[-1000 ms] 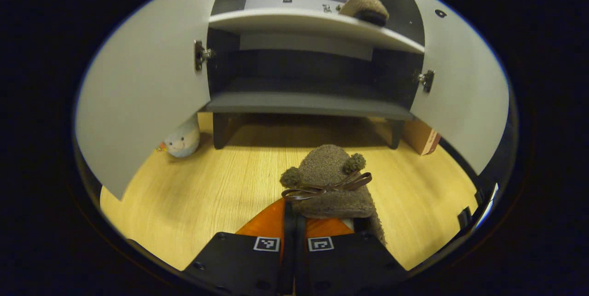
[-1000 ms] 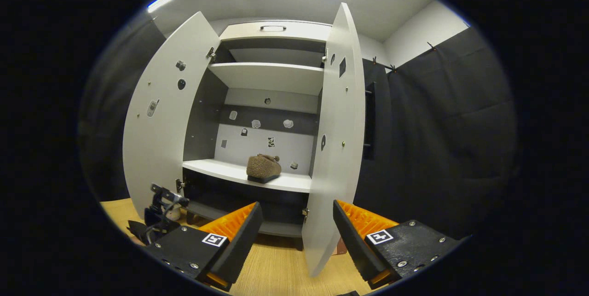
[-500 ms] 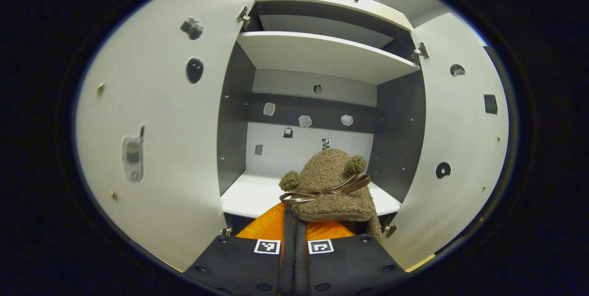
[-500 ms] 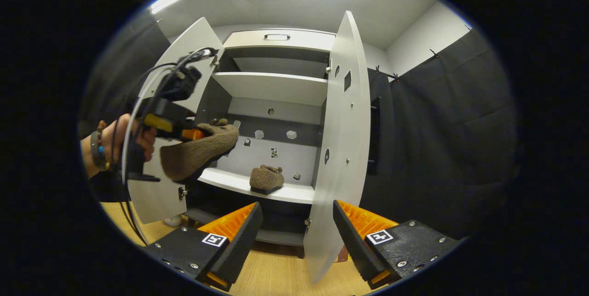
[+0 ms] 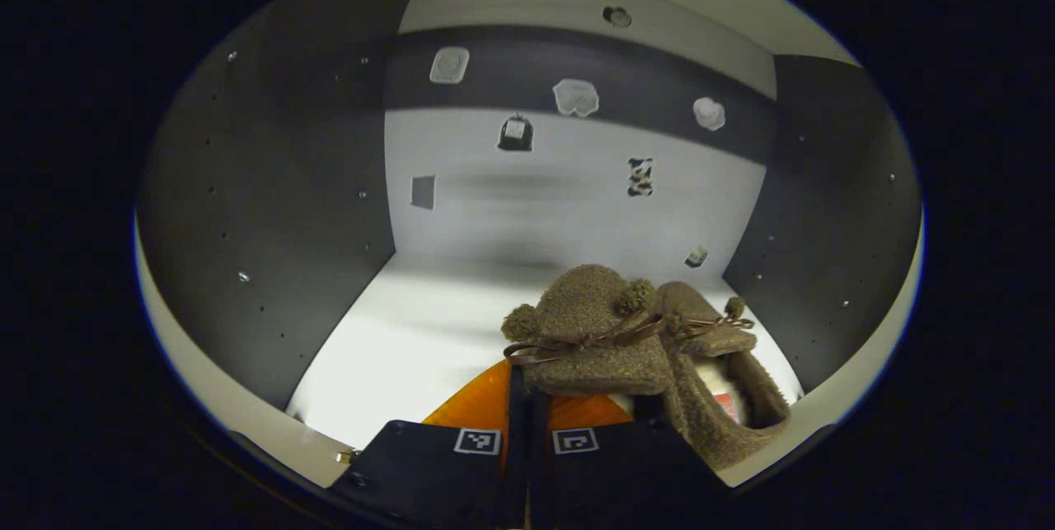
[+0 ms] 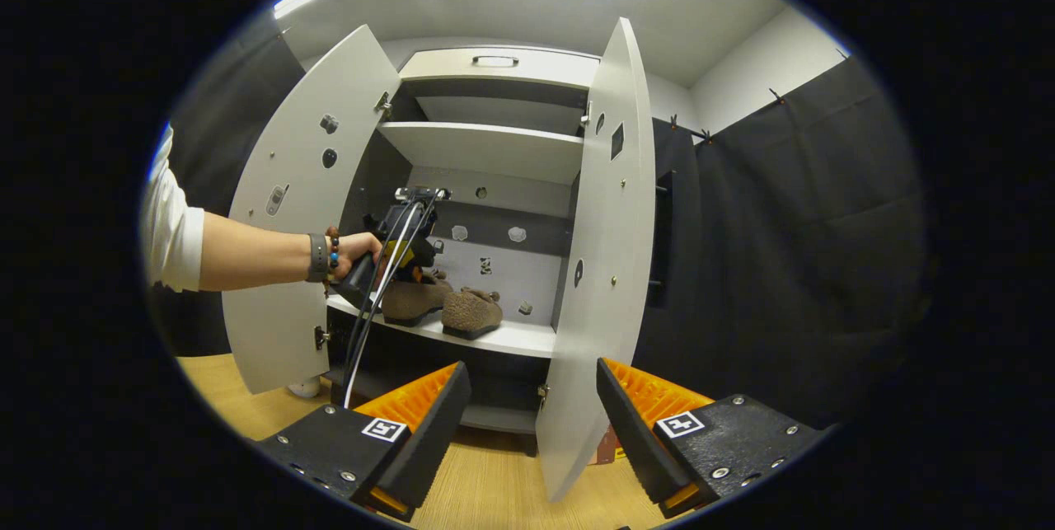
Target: Grab one shoe with the right hand and put it into the shoe cabinet, grab the other shoe with the left hand and put it into the shoe cabinet; then close the right door with the right hand and the left door with the left hand.
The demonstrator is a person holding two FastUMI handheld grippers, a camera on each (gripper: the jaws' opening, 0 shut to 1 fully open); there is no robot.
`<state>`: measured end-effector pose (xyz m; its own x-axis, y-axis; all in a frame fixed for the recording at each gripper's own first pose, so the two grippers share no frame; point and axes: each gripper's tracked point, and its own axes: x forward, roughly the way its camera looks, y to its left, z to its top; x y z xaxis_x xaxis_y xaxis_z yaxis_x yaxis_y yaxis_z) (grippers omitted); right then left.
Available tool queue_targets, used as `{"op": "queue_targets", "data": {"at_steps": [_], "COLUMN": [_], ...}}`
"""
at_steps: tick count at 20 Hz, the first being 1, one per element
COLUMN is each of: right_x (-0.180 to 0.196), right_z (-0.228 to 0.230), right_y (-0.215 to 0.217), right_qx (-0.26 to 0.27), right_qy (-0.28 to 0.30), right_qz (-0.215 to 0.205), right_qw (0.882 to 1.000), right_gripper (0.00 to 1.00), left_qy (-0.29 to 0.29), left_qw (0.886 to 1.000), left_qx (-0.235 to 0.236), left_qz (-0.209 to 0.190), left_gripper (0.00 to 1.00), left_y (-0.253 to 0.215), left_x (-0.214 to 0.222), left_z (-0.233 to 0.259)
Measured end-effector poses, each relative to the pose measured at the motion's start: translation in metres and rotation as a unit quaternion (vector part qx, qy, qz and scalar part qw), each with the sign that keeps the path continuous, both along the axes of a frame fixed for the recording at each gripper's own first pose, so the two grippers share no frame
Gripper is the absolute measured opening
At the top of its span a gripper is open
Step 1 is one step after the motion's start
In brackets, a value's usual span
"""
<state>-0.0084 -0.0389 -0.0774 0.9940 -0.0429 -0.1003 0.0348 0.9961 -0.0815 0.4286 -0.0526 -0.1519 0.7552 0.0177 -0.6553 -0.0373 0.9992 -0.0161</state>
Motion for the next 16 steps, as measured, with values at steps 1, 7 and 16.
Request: {"op": "queue_targets", "data": {"at_steps": [1, 7, 16], "right_x": [0.000, 0.004, 0.010], "right_z": [-0.002, -0.013, -0.012], "right_y": [-0.002, -0.006, 0.005], "right_qx": [0.006, 0.017, 0.030], "right_qy": [0.002, 0.019, 0.017], "right_qz": [-0.003, -0.012, 0.002], "right_qw": [1.000, 1.000, 0.999], "right_gripper": [0.94, 0.94, 0.94], "left_qy": [0.003, -0.009, -0.029], "left_qw": [1.000, 0.999, 0.999], "left_qx": [0.003, 0.032, 0.003], "left_qz": [0.008, 0.005, 0.021], "left_gripper": [0.09, 0.34, 0.96], "left_y": [0.003, 0.008, 0.020], "left_x": [0.003, 0.017, -0.003], "left_z": [-0.003, -0.002, 0.019]}}
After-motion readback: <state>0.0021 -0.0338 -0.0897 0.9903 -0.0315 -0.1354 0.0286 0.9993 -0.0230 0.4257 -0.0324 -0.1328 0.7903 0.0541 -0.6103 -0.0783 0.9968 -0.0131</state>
